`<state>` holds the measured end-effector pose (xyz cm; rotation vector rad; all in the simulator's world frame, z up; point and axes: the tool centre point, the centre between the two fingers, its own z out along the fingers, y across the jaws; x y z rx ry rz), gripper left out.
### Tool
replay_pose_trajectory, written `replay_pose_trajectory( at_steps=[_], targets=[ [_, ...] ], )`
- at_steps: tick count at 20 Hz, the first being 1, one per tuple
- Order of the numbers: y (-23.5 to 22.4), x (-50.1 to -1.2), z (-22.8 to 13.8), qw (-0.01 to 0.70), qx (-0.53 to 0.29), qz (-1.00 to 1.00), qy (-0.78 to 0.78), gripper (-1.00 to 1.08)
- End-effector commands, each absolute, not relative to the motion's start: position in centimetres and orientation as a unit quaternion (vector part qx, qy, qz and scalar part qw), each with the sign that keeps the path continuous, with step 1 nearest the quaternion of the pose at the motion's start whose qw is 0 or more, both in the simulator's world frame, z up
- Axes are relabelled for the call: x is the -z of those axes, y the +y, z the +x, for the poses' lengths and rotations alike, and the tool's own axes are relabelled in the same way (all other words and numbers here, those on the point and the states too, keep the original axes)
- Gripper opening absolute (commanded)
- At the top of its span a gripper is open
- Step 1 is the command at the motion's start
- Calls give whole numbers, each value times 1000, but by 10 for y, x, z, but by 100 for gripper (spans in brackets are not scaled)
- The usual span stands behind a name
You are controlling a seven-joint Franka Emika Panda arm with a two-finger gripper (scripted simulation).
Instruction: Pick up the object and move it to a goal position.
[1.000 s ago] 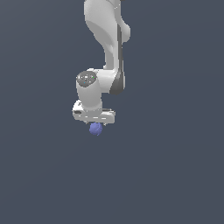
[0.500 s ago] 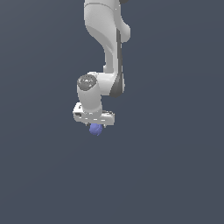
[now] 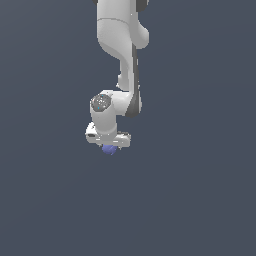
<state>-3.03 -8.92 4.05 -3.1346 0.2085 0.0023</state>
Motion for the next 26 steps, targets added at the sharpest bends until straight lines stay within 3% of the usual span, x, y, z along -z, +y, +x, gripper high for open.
replay_pose_trajectory(
  at_steps=[1,15,26],
  targets=[
    [-89,-39,-30,0,0,-998,66,-100],
    [-85,-41,-26,0,1,-998,66,-100],
    [-32,-48,14,0,1,-998,66,-100]
  ],
)
